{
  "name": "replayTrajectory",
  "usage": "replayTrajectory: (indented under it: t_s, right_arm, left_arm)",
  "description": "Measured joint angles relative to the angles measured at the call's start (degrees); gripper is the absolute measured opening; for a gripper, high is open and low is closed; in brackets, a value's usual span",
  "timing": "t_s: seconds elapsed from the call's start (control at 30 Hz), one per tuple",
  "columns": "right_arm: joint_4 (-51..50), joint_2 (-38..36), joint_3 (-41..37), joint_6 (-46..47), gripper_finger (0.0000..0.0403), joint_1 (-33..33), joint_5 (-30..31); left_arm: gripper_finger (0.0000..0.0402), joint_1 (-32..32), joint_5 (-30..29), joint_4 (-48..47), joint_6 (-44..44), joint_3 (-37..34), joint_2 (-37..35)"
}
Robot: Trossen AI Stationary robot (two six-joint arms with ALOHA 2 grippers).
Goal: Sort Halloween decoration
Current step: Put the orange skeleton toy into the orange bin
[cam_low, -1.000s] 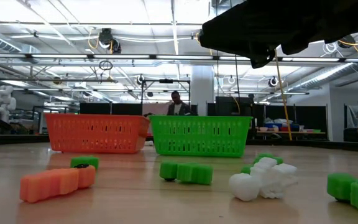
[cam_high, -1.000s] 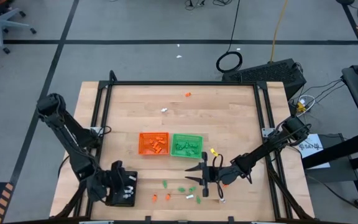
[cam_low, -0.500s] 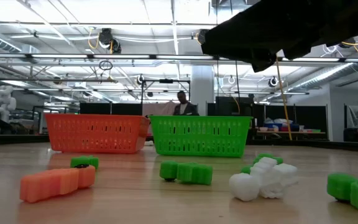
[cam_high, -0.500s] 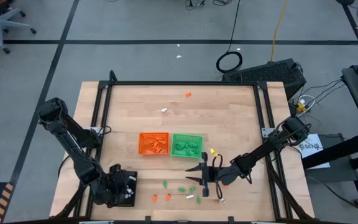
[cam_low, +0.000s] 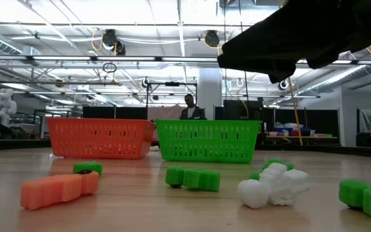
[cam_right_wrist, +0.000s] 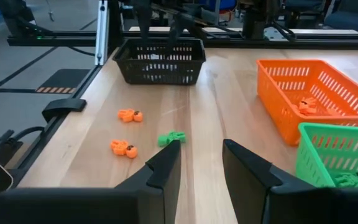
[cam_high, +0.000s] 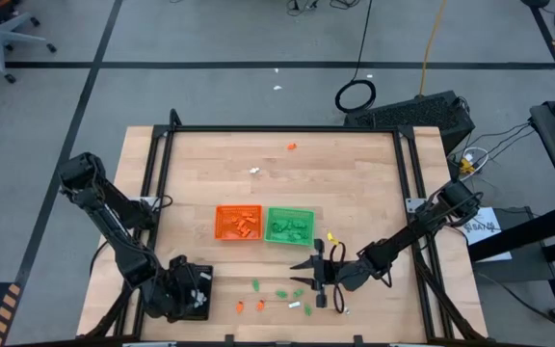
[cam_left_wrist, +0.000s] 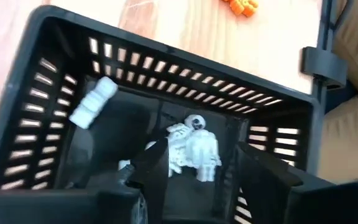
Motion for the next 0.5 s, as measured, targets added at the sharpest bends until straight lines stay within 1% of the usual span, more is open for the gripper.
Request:
replayTrajectory:
  t_s: [0.07,0.13,0.23,0.3,0.4,0.5]
  right_arm:
    - [0.00,0.00,0.00,0.00,0.0102,-0.03,-0.36]
    - [0.00,0.00,0.00,0.00,0.0102,-0.05,-1.34]
    - [-0.06,-0.02,0.00,-0.04,0.0102,0.46,-1.64]
    - [-1.31,-0.72,0.00,-0.83,0.0102,1.16,-3.44]
    - [-5.44,-3.58,0.00,-0.05,0.0102,2.53,-4.67]
    - [-14.09,-7.61,0.16,2.97,0.0102,4.16,-4.49]
  left_arm:
    - [0.0180,0.01,0.03,-0.06,-0.04,1.14,0.00]
    - [0.0174,-0.10,-1.13,-0.08,1.33,2.82,0.00]
    - [0.0161,-0.10,-4.21,-0.51,5.59,5.75,0.00]
    - [0.0152,-0.10,-7.13,-0.40,9.30,7.62,-0.01]
    - [0.0139,0.02,-11.33,-0.51,14.58,9.42,-0.02]
    - [0.0129,0.05,-15.80,-0.22,18.17,9.97,-0.04]
